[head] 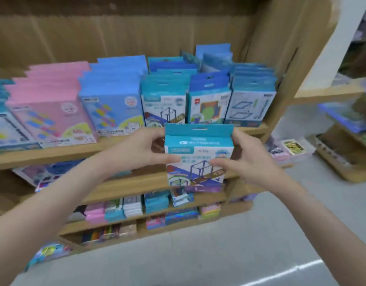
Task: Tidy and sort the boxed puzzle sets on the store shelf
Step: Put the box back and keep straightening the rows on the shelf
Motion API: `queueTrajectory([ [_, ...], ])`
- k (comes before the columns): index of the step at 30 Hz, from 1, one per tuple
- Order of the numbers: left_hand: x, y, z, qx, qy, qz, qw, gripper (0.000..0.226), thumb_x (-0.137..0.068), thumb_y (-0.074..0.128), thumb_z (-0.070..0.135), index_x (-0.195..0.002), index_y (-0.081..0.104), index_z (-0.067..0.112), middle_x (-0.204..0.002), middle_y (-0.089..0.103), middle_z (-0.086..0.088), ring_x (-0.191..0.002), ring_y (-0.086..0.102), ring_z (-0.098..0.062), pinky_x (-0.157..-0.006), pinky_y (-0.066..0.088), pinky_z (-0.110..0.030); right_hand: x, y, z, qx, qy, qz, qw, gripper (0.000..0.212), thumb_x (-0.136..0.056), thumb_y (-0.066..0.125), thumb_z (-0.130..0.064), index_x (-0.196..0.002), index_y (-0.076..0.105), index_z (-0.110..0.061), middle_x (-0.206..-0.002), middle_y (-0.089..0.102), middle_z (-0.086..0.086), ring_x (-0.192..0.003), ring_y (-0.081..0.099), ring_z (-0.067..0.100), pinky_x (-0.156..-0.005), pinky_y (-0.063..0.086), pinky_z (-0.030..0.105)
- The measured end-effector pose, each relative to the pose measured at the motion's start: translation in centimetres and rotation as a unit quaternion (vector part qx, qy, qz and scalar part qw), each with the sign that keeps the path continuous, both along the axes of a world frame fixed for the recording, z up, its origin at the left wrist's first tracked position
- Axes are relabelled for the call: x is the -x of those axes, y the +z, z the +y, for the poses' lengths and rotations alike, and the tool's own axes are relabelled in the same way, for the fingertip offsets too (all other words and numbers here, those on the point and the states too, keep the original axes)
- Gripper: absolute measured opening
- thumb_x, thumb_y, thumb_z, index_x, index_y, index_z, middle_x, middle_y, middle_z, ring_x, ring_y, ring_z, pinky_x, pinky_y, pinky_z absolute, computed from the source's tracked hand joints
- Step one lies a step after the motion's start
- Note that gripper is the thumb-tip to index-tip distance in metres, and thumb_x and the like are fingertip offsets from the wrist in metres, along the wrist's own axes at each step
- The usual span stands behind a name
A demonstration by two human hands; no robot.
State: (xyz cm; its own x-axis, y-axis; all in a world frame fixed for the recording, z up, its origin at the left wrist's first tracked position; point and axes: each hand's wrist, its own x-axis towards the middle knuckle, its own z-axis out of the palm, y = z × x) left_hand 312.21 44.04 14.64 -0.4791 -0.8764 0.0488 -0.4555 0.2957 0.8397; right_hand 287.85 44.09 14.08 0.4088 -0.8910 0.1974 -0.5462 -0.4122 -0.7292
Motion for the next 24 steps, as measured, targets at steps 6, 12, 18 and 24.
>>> queueTrajectory([
  [6,-5.6,-0.2,-4.1,0.241,0.181,-0.069,0.951,0.019,-0.082,0.061,0.023,-0.101,0.059,0.022,-0.1,0.064,0.005,-0.092,0.055,0.003,-0.081,0.039,-0.01,-1.9,2.5,-7.2,0.06,-0.009,0.064,0.996,0.048,-0.076,0.071,-0.029,-0.116,0.048,-0.016,-0.108,0.063,-0.005,-0.095,0.06,0.01,-0.077,0.051,0.03],
  [12,-8.8,-0.1,-8.5,0.409,0.257,-0.289,0.827,0.057,-0.074,0.051,0.046,-0.121,0.048,0.014,-0.125,0.049,-0.008,-0.114,0.041,-0.028,-0.098,0.027,-0.044,-6.5,-0.8,-11.6,0.074,-0.035,0.1,0.992,0.048,-0.079,0.068,-0.036,-0.114,0.046,-0.013,-0.106,0.061,0.004,-0.093,0.058,0.02,-0.073,0.049,0.032],
  [18,-8.9,-1.9,-10.7,0.353,0.251,-0.372,0.821,0.08,-0.069,0.045,0.066,-0.131,0.039,0.016,-0.128,0.046,-0.012,-0.12,0.036,-0.031,-0.106,0.016,-0.05,-9.5,-1.4,-13.6,0.316,-0.038,0.235,0.918,0.08,-0.07,0.077,-0.031,-0.134,0.032,-0.016,-0.116,0.04,0.009,-0.095,0.044,0.024,-0.073,0.048,0.036],
  [24,-8.3,-2.1,-10.8,0.353,0.282,-0.333,0.828,0.069,-0.072,0.049,0.058,-0.129,0.039,0.02,-0.125,0.041,-0.002,-0.121,0.037,-0.026,-0.11,0.011,-0.044,-9.8,-1.5,-16.0,0.417,-0.025,0.326,0.848,0.097,-0.044,0.085,-0.05,-0.122,0.043,-0.011,-0.114,0.04,0.013,-0.112,0.038,0.031,-0.096,0.026,0.049],
])
